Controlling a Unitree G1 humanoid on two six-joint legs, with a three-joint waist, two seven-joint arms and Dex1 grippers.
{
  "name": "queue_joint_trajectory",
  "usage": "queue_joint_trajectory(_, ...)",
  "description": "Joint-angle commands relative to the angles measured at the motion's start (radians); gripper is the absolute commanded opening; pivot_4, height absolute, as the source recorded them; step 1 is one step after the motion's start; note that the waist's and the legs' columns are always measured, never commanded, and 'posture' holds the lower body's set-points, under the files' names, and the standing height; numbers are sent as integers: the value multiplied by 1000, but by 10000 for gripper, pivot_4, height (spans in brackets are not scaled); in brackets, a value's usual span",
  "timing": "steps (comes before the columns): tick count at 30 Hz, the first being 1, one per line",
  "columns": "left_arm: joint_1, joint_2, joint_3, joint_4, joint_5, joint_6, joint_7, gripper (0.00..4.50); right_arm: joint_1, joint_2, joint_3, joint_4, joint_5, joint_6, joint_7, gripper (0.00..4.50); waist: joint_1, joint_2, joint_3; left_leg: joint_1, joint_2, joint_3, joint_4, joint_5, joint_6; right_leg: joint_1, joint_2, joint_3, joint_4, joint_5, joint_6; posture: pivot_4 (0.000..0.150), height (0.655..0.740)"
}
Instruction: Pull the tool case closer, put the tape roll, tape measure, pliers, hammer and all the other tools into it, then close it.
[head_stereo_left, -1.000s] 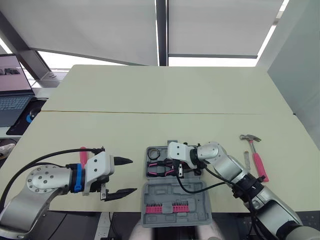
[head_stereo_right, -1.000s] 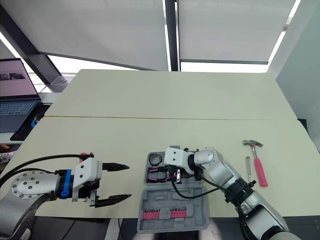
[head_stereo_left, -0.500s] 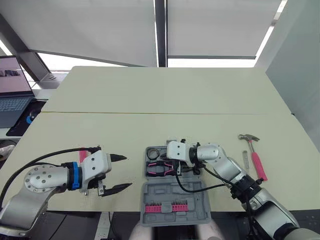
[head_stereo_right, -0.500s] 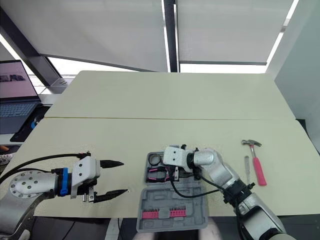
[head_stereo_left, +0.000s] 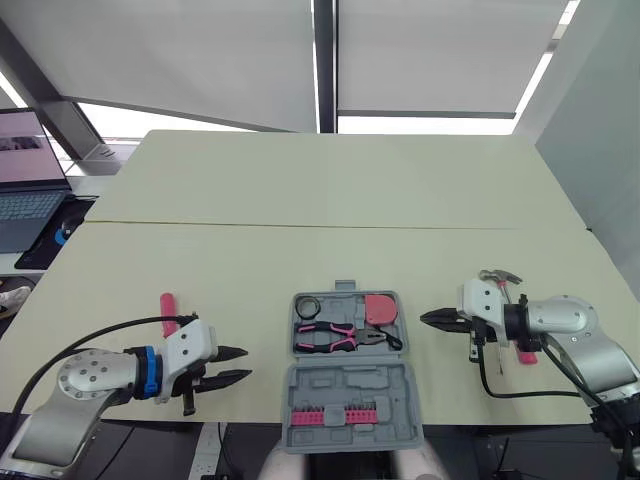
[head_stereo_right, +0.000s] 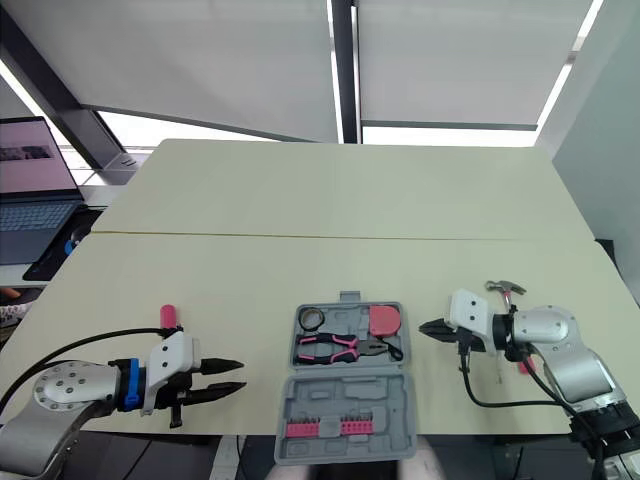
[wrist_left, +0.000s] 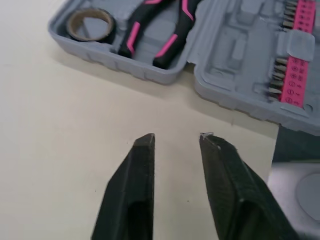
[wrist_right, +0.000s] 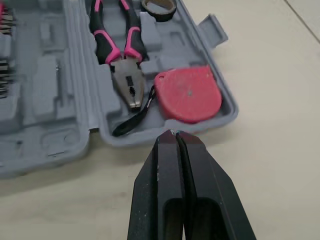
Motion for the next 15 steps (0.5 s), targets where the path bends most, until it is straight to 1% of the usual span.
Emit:
queue_joint_trajectory(1,-48,-36,-63,38,43,-37,7,1178,44,-33,9,-48,-7,-8,16,0,1,0,0,0,0,0,0,0,0,0,0,0,0,0,0,1500,7400)
queue_joint_trajectory(2,-55,-43,-70,45,49,-39,10,546,51,-34,15,-49,-16,-10,13,0,0,0,0,1,0,1,0,0,0,0,0,0,0,0,0,1500,7400)
queue_joint_trajectory(4,-83,-61,-99,76,76,-50,20,546,61,-21,43,-16,-55,-30,-10,0,-1,-1,0,1,0,2,1,0,0,0,0,0,1,0,0,1500,7400)
queue_joint_trajectory(8,-103,-76,-133,102,100,-38,27,546,68,1,78,32,-83,-57,-22,0,-1,-1,0,1,0,2,1,0,0,0,0,0,0,0,0,1500,7400)
queue_joint_trajectory(15,-119,-118,-169,116,105,-10,42,546,33,69,130,103,-118,-61,-58,0,0,-1,0,1,-1,1,1,0,0,0,0,0,0,0,0,1500,7400)
